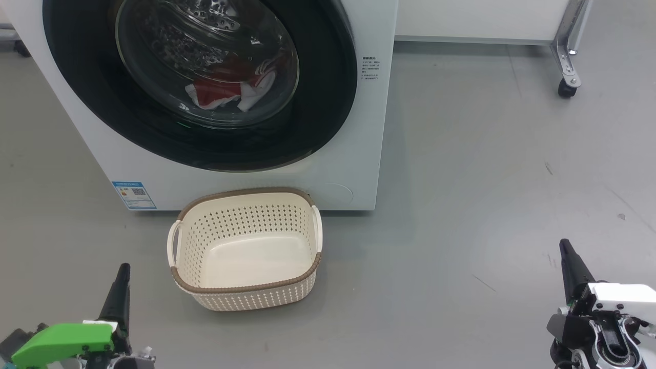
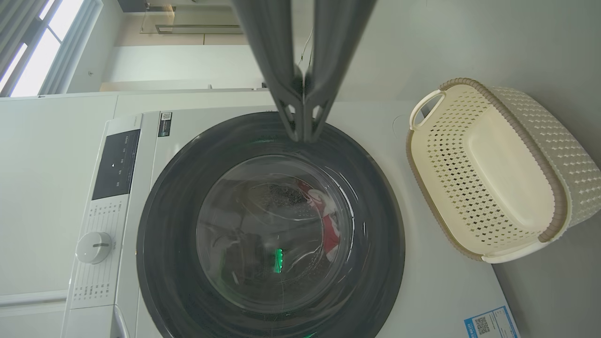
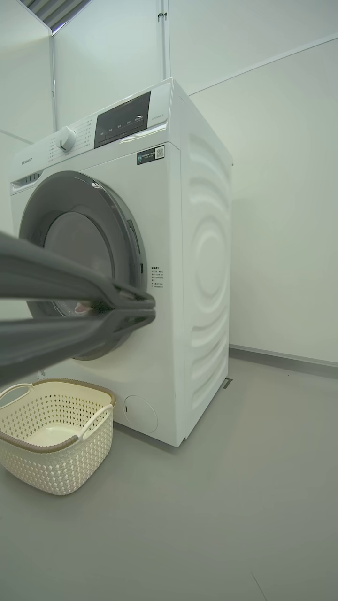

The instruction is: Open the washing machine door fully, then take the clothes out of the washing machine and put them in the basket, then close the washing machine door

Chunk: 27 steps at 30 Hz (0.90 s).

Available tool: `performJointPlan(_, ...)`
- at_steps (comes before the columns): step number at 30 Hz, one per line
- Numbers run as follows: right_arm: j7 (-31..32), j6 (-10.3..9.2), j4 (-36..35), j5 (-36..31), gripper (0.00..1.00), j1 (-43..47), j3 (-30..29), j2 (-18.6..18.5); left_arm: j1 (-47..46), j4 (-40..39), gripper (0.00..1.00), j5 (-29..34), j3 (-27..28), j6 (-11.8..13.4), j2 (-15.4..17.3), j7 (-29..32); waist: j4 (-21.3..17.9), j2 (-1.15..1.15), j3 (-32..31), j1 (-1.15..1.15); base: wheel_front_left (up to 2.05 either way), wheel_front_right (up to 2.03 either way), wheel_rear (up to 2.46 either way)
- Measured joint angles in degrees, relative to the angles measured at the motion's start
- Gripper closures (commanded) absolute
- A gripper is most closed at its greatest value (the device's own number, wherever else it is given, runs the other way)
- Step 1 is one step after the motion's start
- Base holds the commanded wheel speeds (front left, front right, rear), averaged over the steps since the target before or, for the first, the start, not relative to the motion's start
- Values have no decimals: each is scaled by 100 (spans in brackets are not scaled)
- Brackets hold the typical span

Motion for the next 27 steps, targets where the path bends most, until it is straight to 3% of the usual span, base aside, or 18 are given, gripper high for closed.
performJointPlan(2,-2,-3,52,2,100,31,3,22,30,58,100,0,-12,4,-19,-1,0,0,0,0,0,0,0)
performJointPlan(3,-2,-4,115,2,0,79,5,57,71,131,0,0,-26,5,-47,-1,0,0,0,0,0,0,0)
performJointPlan(8,-7,-5,305,1,0,328,20,189,259,322,0,0,-91,7,-177,-8,-1,0,1,0,0,0,0)
performJointPlan(27,-343,-7,174,-474,0,304,57,182,244,322,0,202,-212,13,-177,-348,-30,0,4,0,0,0,0)
